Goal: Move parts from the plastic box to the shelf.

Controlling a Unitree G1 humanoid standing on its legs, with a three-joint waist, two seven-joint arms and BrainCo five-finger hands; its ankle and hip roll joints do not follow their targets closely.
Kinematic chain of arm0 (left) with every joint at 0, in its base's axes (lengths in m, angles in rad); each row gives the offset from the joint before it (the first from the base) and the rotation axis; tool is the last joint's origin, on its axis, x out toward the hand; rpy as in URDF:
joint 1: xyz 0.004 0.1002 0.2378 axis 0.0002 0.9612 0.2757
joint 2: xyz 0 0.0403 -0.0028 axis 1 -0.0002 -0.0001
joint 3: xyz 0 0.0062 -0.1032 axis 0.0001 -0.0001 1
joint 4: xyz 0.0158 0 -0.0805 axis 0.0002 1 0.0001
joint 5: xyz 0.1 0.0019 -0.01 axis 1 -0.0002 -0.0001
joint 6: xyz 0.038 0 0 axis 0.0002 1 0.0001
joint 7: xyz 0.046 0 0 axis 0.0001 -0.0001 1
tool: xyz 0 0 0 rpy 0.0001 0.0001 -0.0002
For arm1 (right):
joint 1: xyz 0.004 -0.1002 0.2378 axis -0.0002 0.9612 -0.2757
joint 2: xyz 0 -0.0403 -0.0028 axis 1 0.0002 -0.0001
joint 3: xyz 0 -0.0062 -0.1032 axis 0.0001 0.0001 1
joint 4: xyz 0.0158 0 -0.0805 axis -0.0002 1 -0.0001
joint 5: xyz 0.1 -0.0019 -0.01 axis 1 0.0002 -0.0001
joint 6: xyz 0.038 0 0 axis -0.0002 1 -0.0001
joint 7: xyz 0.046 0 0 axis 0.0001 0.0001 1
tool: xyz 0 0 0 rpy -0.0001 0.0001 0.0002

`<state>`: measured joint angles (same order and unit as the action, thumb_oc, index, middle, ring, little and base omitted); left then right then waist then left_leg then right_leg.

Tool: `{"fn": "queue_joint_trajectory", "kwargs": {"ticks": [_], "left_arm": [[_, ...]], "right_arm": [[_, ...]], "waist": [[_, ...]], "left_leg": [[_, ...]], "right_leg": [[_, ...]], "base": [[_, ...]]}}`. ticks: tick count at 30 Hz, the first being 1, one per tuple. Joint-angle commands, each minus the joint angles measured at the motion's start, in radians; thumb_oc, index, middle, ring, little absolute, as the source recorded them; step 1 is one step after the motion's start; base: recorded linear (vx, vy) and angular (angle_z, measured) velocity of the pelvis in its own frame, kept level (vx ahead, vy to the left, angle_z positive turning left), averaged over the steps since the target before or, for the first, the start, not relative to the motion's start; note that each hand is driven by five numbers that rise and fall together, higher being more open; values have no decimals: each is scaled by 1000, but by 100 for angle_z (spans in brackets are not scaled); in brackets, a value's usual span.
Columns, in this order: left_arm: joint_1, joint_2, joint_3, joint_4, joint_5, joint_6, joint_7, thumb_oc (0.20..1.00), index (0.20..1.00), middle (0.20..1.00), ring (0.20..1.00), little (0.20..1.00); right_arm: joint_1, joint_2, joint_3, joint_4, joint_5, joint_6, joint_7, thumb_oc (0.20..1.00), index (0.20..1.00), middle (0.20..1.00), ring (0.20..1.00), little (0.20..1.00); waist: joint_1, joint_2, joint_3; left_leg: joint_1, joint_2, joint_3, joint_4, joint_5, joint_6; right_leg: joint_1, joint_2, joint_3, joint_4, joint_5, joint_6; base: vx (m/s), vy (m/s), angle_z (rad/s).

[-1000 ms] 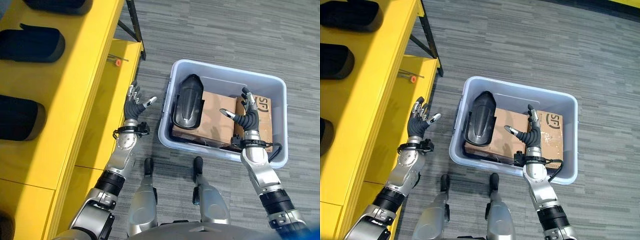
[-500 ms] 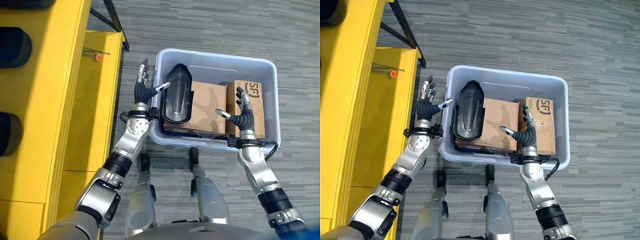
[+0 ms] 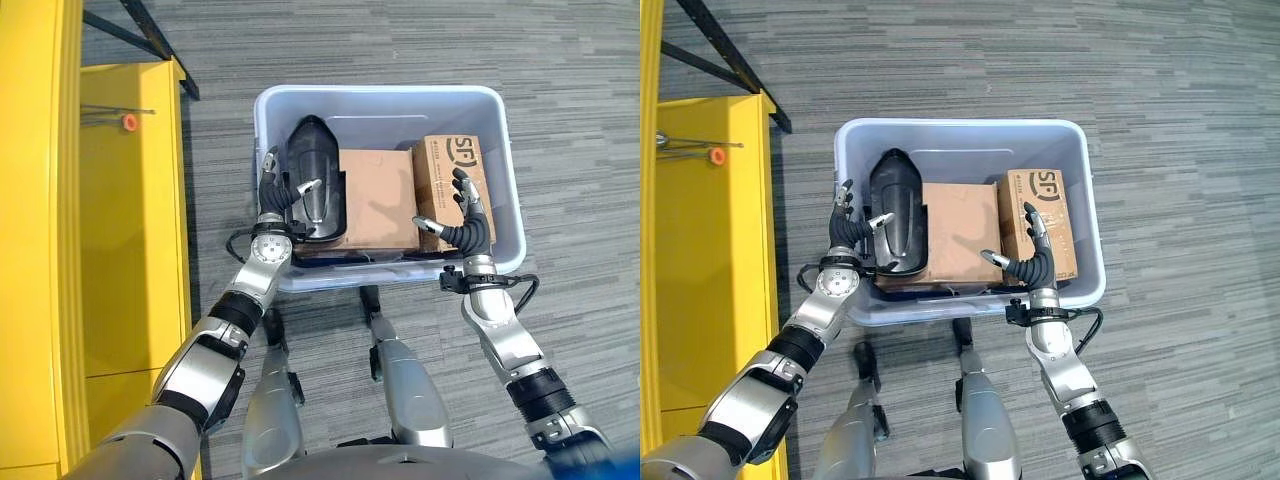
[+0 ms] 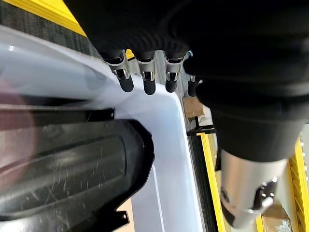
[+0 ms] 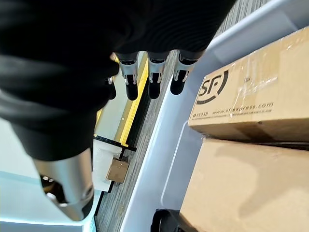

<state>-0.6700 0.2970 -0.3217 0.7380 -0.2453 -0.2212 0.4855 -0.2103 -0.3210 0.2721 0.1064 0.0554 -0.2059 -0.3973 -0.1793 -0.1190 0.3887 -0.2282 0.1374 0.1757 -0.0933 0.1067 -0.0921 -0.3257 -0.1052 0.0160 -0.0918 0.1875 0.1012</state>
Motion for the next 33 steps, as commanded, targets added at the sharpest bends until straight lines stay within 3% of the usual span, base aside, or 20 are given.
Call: {"fn": "queue_joint_trajectory", "kwargs": {"ticks": [1, 19, 28, 30, 31, 33], "left_arm": [[-124, 44, -19, 57, 4, -37, 21, 1000, 1000, 1000, 1000, 1000], [-185, 68, -30, 154, 37, -22, 41, 1000, 1000, 1000, 1000, 1000], [-289, 143, 80, 365, -66, 8, 41, 1000, 1000, 1000, 1000, 1000], [-330, 169, 102, 421, -87, 24, 33, 1000, 1000, 1000, 1000, 1000], [-331, 170, 103, 423, -87, 24, 33, 1000, 1000, 1000, 1000, 1000], [-371, 197, 131, 478, -102, 39, 16, 1000, 1000, 1000, 1000, 1000]], "right_arm": [[-79, -20, -45, -31, 4, -76, -18, 1000, 1000, 1000, 1000, 1000], [-87, -21, -13, -34, 23, -108, -8, 1000, 1000, 1000, 1000, 1000], [-75, -19, 0, -57, 46, -135, -5, 1000, 1000, 1000, 1000, 1000], [-62, -25, 10, -70, 61, -141, 8, 1000, 1000, 1000, 1000, 1000], [-63, -26, 10, -72, 61, -141, 8, 1000, 1000, 1000, 1000, 1000], [-24, -40, 16, -115, 90, -156, 46, 1000, 1000, 1000, 1000, 1000]], "waist": [[-1, 25, 26], [-52, -9, 47], [-104, -59, 61], [-121, -66, 58], [-123, -73, 63], [-153, -86, 49]], "left_leg": [[32, 46, 45, 18, -7, -20], [17, 69, 94, 6, -13, -38], [-21, 82, 134, 7, -21, -49], [-14, 86, 132, 6, -52, -56], [-24, 85, 143, 6, -25, -51], [-9, 92, 154, 6, -61, -61]], "right_leg": [[30, -81, -33, 55, -50, 88], [-23, -49, -1, 51, -46, 95], [-90, -14, 28, 53, -35, 97], [-91, -8, 34, 47, -50, 105], [-102, -7, 36, 52, -33, 99], [-108, 4, 52, 47, -51, 107]], "base": [[13, -7, -26], [19, -3, -9], [20, 7, -16], [60, 17, -15], [15, 12, -14], [72, 42, -19]]}}
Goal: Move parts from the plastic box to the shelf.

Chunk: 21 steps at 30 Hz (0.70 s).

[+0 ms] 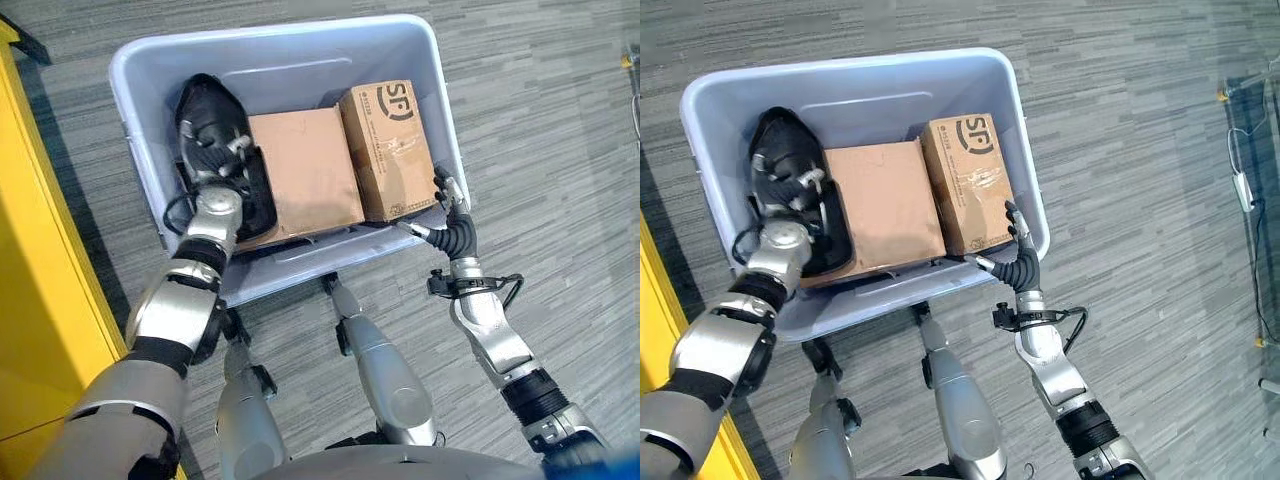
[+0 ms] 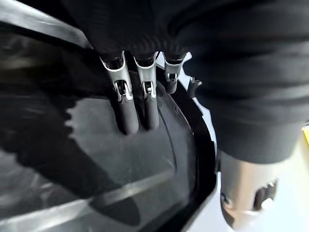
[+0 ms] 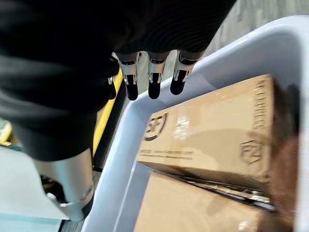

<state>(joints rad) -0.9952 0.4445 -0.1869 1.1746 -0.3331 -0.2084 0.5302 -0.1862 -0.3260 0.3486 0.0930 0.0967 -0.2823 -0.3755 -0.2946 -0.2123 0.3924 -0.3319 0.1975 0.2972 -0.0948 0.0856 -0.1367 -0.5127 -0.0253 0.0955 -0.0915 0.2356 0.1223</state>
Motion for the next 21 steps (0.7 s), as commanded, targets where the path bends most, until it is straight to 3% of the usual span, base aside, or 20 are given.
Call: {"fn": "queue_joint_trajectory", "kwargs": {"ticks": [1, 9, 10, 12, 18, 21], "left_arm": [[-51, 54, -2, 46, -15, 29, -30, 1000, 1000, 1000, 1000, 1000], [-61, 28, -104, 69, 163, 73, -78, 1000, 1000, 1000, 1000, 1000], [-48, -12, -189, 58, 288, 91, -97, 1000, 1000, 1000, 1000, 1000], [-45, -28, -210, 50, 322, 96, -97, 1000, 1000, 1000, 1000, 1000], [10, -106, -414, -10, 598, 107, -173, 1000, 1000, 1000, 1000, 1000], [22, -113, -444, -33, 631, 97, -179, 1000, 1000, 1000, 1000, 1000]], "right_arm": [[-43, -37, -59, -107, 54, -82, 29, 1000, 1000, 1000, 1000, 1000], [-4, -71, -60, -167, 83, -98, 84, 1000, 1000, 1000, 1000, 1000], [4, -84, -63, -186, 84, -99, 96, 1000, 1000, 1000, 1000, 1000], [7, -87, -65, -188, 85, -99, 100, 1000, 1000, 1000, 1000, 1000], [9, -102, -94, -197, 77, -96, 100, 1000, 1000, 1000, 1000, 1000], [8, -103, -101, -194, 72, -93, 100, 1000, 1000, 1000, 1000, 1000]], "waist": [[-42, 5, 43], [-75, 3, 28], [-75, 10, 31], [-73, 13, 33], [-60, 40, 48], [-52, 47, 52]], "left_leg": [[96, 32, 35, 7, -41, -17], [109, 34, 58, 7, -51, -19], [111, 32, 59, 7, -52, -17], [111, 30, 57, 7, -52, -16], [116, 22, 48, 7, -54, -10], [119, 19, 47, 7, -55, -9]], "right_leg": [[78, -74, -25, 47, -99, 86], [68, -67, -5, 39, -90, 91], [66, -69, -3, 39, -89, 90], [67, -69, -3, 39, -90, 90], [74, -75, -7, 37, -91, 92], [78, -77, -7, 36, -92, 93]], "base": [[21, 12, -11], [7, 16, -8], [1, 15, -8], [1, 9, -2], [2, 0, -3], [0, 0, 0]]}}
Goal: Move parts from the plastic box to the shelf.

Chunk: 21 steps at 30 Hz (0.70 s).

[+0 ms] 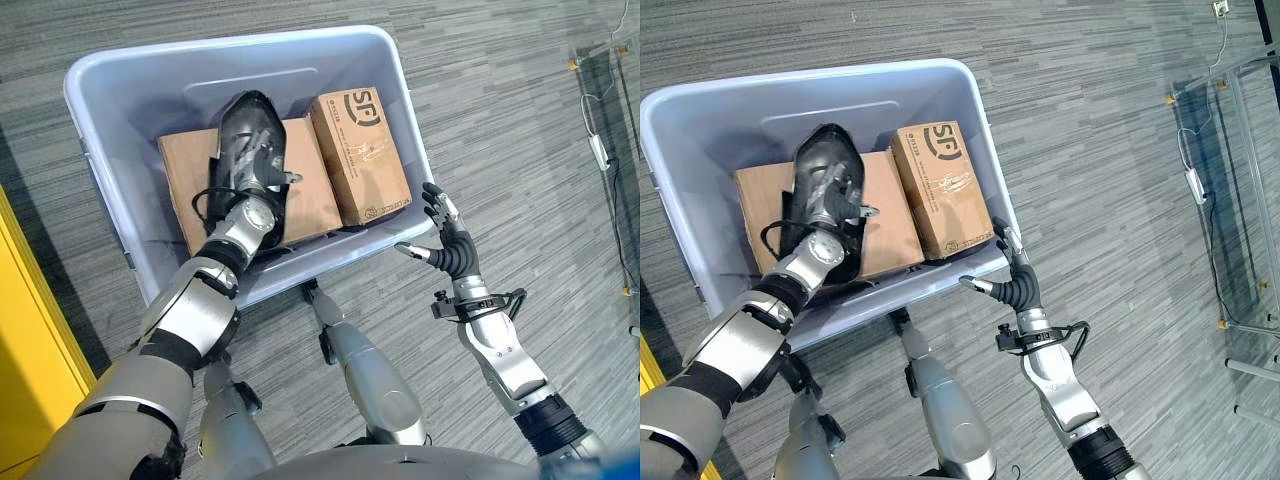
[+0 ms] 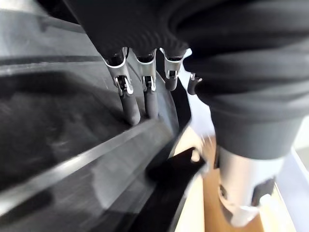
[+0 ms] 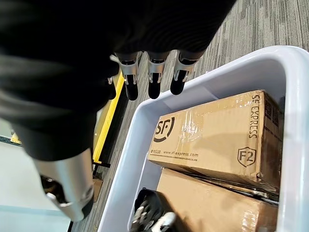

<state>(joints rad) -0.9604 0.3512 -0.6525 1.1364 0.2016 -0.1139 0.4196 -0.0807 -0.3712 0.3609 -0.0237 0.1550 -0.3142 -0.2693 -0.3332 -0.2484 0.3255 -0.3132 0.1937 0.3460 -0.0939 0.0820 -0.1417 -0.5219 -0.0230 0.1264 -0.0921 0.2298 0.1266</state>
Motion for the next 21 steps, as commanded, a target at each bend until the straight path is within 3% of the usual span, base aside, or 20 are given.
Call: {"fn": "queue_joint_trajectory", "kwargs": {"ticks": [1, 6, 7, 8, 9, 14, 15, 21], "left_arm": [[-5, -20, 13, -12, 100, -6, -80, 1000, 1000, 1000, 1000, 1000], [27, -9, 2, -87, 91, -35, -81, 1000, 1000, 1000, 1000, 1000], [32, 7, 13, -131, 67, -54, -71, 1000, 1000, 1000, 1000, 1000], [32, 8, 12, -132, 66, -53, -72, 1000, 1000, 1000, 1000, 1000], [43, 30, 30, -194, 29, -78, -51, 1000, 1000, 1000, 1000, 1000], [103, 89, 117, -431, -62, -142, 12, 1000, 1000, 1000, 1000, 1000], [150, 106, 171, -557, -113, -175, 37, 1000, 1000, 1000, 1000, 1000], [285, 129, 275, -833, -125, -214, 97, 1000, 1000, 1000, 1000, 1000]], "right_arm": [[-97, -59, -119, -76, 13, -59, -9, 1000, 1000, 1000, 1000, 1000], [-85, -60, -134, -70, 1, -55, -14, 1000, 1000, 1000, 1000, 1000], [-84, -62, -140, -69, -5, -58, -18, 1000, 1000, 1000, 1000, 1000], [-84, -61, -140, -68, -5, -58, -18, 1000, 1000, 1000, 1000, 1000], [-81, -59, -150, -66, -8, -63, -26, 1000, 1000, 1000, 1000, 1000], [-62, -57, -180, -66, -30, -78, -55, 1000, 1000, 1000, 1000, 1000], [-46, -57, -202, -76, -33, -83, -62, 1000, 1000, 1000, 1000, 1000], [-1, -45, -242, -101, -39, -92, -78, 1000, 1000, 1000, 1000, 1000]], "waist": [[-10, 87, 121], [9, 114, 128], [15, 119, 134], [17, 126, 129], [27, 135, 134], [53, 168, 139], [65, 178, 141], [86, 199, 138]], "left_leg": [[101, 21, -2, 7, -53, -4], [109, 15, -10, 7, -56, -1], [101, 10, -2, 7, -29, 3], [111, 10, -12, 7, -57, -1], [103, 6, -7, 7, -30, 4], [109, -3, -23, 7, -33, 6], [111, -8, -32, 7, -34, 7], [115, -17, -47, 7, -38, 11]], "right_leg": [[89, -80, -40, 37, -87, 89], [100, -89, -43, 36, -91, 90], [91, -92, -43, 41, -73, 82], [103, -93, -45, 36, -91, 89], [96, -97, -46, 40, -76, 81], [111, -111, -62, 38, -85, 79], [119, -117, -69, 36, -88, 78], [138, -128, -84, 32, -94, 77]], "base": [[0, 0, 0], [-16, -8, 0], [4, 6, 5], [-78, -36, 2], [0, 0, 0], [-14, -1, 2], [0, 0, 0], [1, -8, 10]]}}
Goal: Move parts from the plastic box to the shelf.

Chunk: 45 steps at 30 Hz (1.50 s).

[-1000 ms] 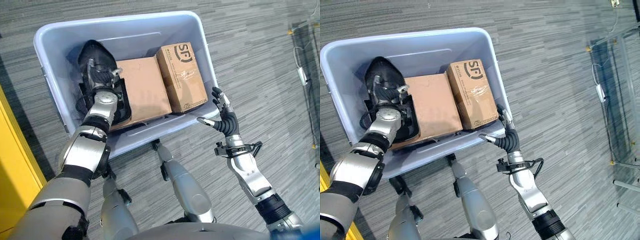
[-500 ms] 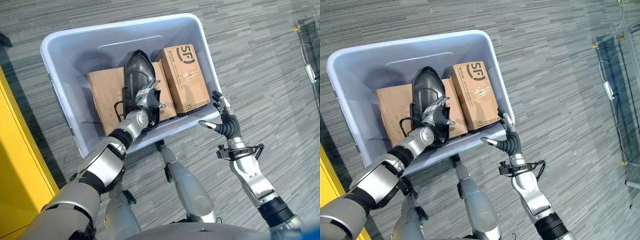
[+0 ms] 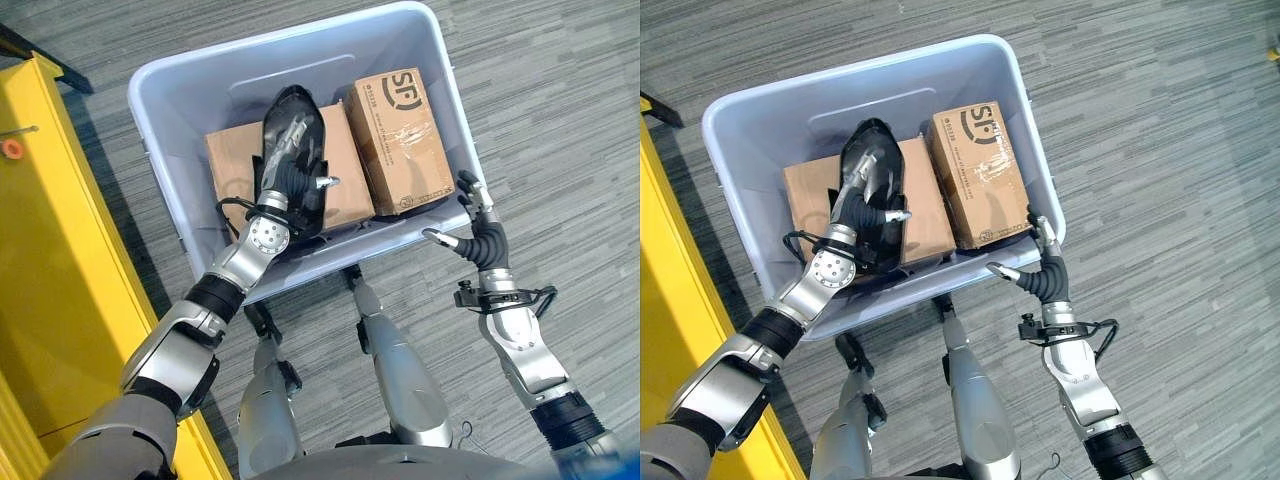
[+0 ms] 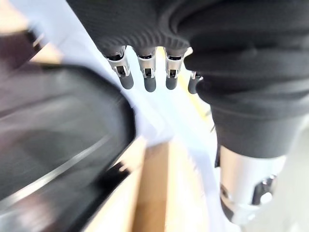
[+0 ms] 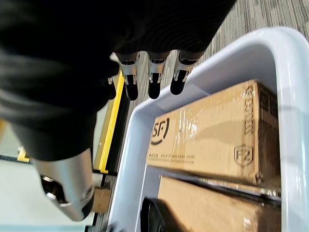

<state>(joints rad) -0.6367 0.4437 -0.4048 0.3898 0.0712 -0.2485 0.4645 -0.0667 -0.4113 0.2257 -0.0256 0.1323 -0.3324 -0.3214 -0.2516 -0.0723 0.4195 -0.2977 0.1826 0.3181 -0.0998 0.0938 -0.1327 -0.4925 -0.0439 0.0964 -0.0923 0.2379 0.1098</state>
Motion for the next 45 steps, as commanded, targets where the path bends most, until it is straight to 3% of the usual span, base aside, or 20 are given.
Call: {"fn": "queue_joint_trajectory", "kwargs": {"ticks": [1, 8, 21, 23, 33, 45], "left_arm": [[-1, 33, 52, -153, 13, -91, 68, 1000, 1000, 1000, 1000, 1000], [60, 21, 80, -259, 112, -80, 119, 1000, 1000, 1000, 1000, 1000], [90, -25, 114, -125, 265, 35, 291, 1000, 1000, 1000, 1000, 1000], [85, -22, 126, -76, 294, 75, 330, 1000, 1000, 1000, 1000, 1000], [70, -26, 186, 73, 244, 132, 438, 1000, 1000, 1000, 1000, 1000], [-24, -56, 106, 266, 173, 148, 429, 1000, 1000, 1000, 1000, 1000]], "right_arm": [[-5, -2, -111, -102, -20, -75, -30, 1000, 1000, 1000, 1000, 1000], [-4, 4, -109, -103, -25, -76, -58, 1000, 1000, 1000, 1000, 1000], [-34, 11, -86, -68, -39, -64, -143, 1000, 1000, 1000, 1000, 1000], [-42, 10, -82, -59, -42, -61, -161, 1000, 1000, 1000, 1000, 1000], [-61, 12, -59, -44, -48, -50, -196, 1000, 1000, 1000, 1000, 1000], [-71, -1, -31, -44, -44, -53, -217, 1000, 1000, 1000, 1000, 1000]], "waist": [[12, 27, 43], [22, 33, 39], [32, 32, 53], [33, 30, 57], [29, 19, 74], [13, 10, 88]], "left_leg": [[102, -9, -23, 12, -52, 3], [106, -13, -31, 12, -54, 5], [108, -16, -31, 12, -52, 9], [105, -17, -30, 12, -51, 9], [91, -14, -22, 12, -43, 7], [86, -12, -14, 12, -36, 6]], "right_leg": [[114, -110, -57, 30, -103, 93], [130, -117, -64, 26, -104, 94], [131, -119, -61, 25, -103, 90], [127, -118, -60, 26, -102, 89], [106, -110, -59, 32, -99, 84], [83, -100, -46, 42, -95, 80]], "base": [[2, -14, 6], [-1, -14, 9], [-2, -4, 2], [0, 0, 0], [0, 0, 0], [0, 0, -3]]}}
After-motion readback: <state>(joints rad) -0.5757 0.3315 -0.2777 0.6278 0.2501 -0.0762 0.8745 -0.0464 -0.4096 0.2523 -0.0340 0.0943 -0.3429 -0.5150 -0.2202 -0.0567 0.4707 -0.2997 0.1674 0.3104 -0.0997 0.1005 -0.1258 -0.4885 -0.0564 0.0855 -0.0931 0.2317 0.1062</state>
